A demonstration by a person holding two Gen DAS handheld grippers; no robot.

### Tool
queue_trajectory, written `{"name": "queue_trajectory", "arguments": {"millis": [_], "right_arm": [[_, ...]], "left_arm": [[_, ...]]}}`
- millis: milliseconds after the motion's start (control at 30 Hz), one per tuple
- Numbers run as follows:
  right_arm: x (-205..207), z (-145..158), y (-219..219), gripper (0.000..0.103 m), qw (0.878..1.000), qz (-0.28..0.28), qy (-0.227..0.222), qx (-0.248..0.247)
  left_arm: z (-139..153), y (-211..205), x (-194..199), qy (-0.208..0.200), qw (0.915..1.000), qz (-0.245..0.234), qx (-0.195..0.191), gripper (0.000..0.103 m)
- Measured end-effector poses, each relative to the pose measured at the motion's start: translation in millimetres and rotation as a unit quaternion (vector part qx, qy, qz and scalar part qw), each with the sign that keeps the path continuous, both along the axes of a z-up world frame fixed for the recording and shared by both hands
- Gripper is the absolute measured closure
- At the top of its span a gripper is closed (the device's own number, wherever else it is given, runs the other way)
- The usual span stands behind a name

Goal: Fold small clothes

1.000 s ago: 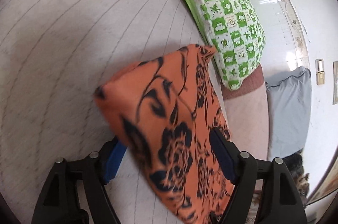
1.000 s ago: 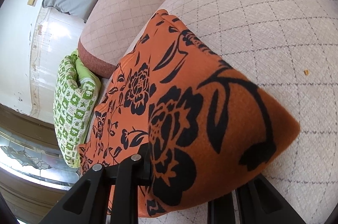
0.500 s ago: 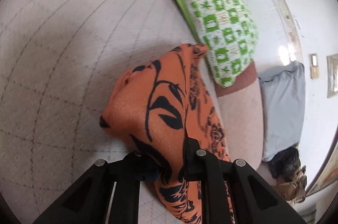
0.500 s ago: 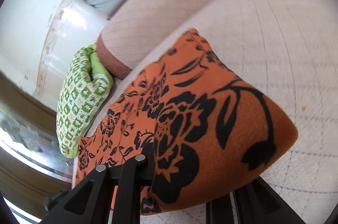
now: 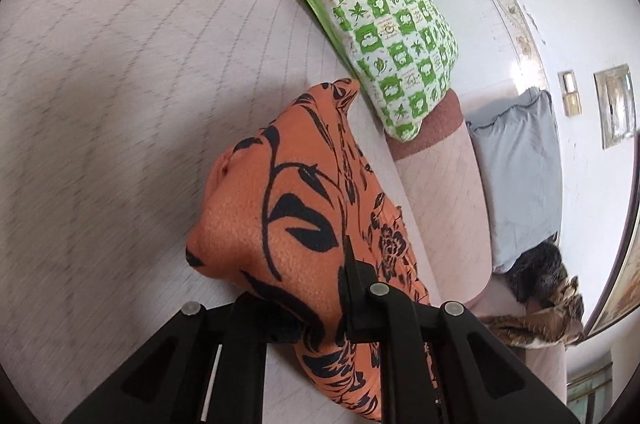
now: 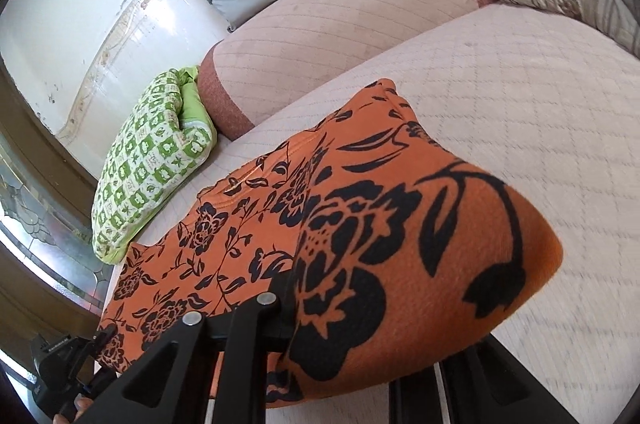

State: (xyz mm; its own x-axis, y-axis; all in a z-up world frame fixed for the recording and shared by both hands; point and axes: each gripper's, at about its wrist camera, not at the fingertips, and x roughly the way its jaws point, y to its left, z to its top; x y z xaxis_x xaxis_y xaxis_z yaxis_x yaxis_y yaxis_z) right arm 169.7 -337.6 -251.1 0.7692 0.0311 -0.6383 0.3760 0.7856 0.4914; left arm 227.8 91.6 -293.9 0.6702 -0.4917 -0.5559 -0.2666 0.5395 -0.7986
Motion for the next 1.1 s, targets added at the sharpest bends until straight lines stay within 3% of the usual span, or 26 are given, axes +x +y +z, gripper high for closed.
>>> {"name": "queue_trajectory", "arguments": {"millis": [67,133,167,267,333,367,400,500,567,633,700,800,1100], "right_arm": [[-11,-8,-2,0.085,1.000,-0.001,0.016,0.015],[-10,-25,-6,0.083,0.997,0.007,0.059,0.047],[-10,-39,-12,0.080,0.994,0.002,0.084,0.077],[-14,-46,-24,0.074,0.987,-0.011,0.078,0.138],[-19,-39,-22,0.057,0.985,-0.009,0.094,0.142],[-24,-37,-20,0.035,0.984,-0.001,0.098,0.151],[-29,-34,-17,0.031,0.980,0.009,0.109,0.169],[-41,-32,-11,0.031,0.958,0.033,0.154,0.238],[-44,-25,3,0.031,0.947,0.078,0.129,0.285],[-39,-10,21,0.034,0.955,0.111,0.105,0.256],[-27,8,43,0.068,0.971,0.136,0.076,0.183],[-4,20,66,0.079,0.987,0.130,0.062,0.074],[59,-7,94,0.079,0.987,0.124,0.085,0.052]], "left_arm": [[-4,2,-6,0.007,0.9999,-0.007,0.010,0.088],[-19,6,-5,0.035,0.9994,-0.001,0.006,0.085],[-30,9,-4,0.055,0.9984,0.005,-0.011,0.082],[-42,18,-6,0.071,0.9954,0.023,-0.060,0.077],[-34,18,-6,0.061,0.9969,0.019,-0.045,0.075],[-29,18,-6,0.053,0.9979,0.018,-0.032,0.075],[-27,17,-6,0.049,0.9983,0.017,-0.026,0.075],[-29,15,-3,0.050,0.9982,0.020,-0.024,0.077],[-31,15,-2,0.051,0.9982,0.024,-0.021,0.078],[-29,13,0,0.048,0.9985,0.022,-0.008,0.081],[-25,10,2,0.038,0.9991,0.017,0.002,0.083],[-19,9,6,0.022,0.9997,0.006,0.011,0.084],[-11,2,18,-0.010,0.9988,-0.025,0.042,0.084]]}}
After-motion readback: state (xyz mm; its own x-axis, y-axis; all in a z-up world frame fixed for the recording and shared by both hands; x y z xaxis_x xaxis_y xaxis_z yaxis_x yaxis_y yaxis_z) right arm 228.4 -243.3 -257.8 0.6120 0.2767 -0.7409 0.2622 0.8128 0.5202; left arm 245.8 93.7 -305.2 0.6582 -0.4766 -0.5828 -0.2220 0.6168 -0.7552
